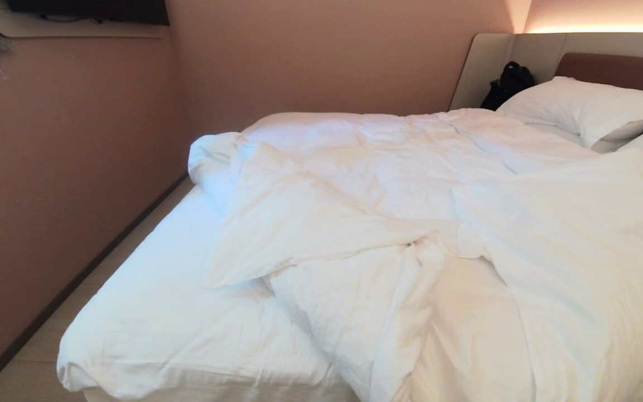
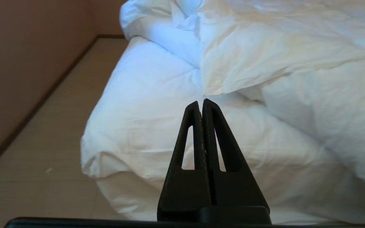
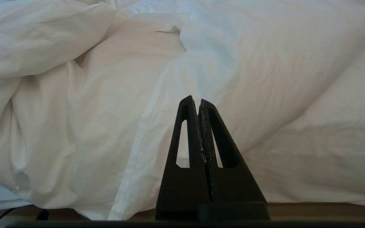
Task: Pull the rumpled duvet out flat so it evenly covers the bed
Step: Hold the folded corner of the quilt
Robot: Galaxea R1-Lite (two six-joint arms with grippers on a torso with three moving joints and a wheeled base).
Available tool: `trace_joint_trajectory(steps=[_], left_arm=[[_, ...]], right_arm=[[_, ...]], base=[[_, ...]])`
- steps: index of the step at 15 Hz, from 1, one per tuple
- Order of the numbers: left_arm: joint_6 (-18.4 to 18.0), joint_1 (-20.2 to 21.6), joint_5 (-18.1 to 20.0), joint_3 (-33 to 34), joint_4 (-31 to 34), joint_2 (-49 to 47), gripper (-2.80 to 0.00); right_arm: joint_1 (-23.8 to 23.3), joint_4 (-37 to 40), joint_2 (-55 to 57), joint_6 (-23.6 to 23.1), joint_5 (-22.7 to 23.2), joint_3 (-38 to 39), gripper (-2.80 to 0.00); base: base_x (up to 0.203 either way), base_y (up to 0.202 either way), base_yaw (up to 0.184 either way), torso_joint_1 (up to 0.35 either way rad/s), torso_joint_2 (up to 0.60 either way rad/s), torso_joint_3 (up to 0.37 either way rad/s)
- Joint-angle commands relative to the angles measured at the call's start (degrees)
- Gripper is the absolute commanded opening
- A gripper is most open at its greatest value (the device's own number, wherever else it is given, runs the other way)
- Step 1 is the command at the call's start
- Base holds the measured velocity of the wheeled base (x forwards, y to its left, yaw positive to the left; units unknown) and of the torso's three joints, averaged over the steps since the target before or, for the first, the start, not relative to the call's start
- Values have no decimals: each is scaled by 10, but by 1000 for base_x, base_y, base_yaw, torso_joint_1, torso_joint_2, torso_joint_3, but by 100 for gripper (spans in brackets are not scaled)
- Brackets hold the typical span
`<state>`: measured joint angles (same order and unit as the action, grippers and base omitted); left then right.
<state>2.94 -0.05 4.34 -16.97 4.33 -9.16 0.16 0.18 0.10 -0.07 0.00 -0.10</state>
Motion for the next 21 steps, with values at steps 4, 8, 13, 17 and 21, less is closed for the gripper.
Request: trace_joint_trajectory(steps=[4,8,13,17,21], left_arm=[[46,0,84,-135,-34,-321,-280],[57,-1,126,-205,-82,-485,-280],[43,-9,150,-407,-71,-890,-280],[36,-15,171,-618,-12,-1080,-280],[13,-14,257,-731,98,-1150,-280]], right_arm=[[0,0,0,0,0,0,-280],[0,0,0,0,0,0,-280],[0,0,0,0,0,0,-280],[0,0,0,0,0,0,-280],[0,0,0,0,0,0,-280]], base=[[0,0,0,0,0,0],[0,0,0,0,0,0],[0,0,0,0,0,0],[0,0,0,0,0,0],[0,0,0,0,0,0]])
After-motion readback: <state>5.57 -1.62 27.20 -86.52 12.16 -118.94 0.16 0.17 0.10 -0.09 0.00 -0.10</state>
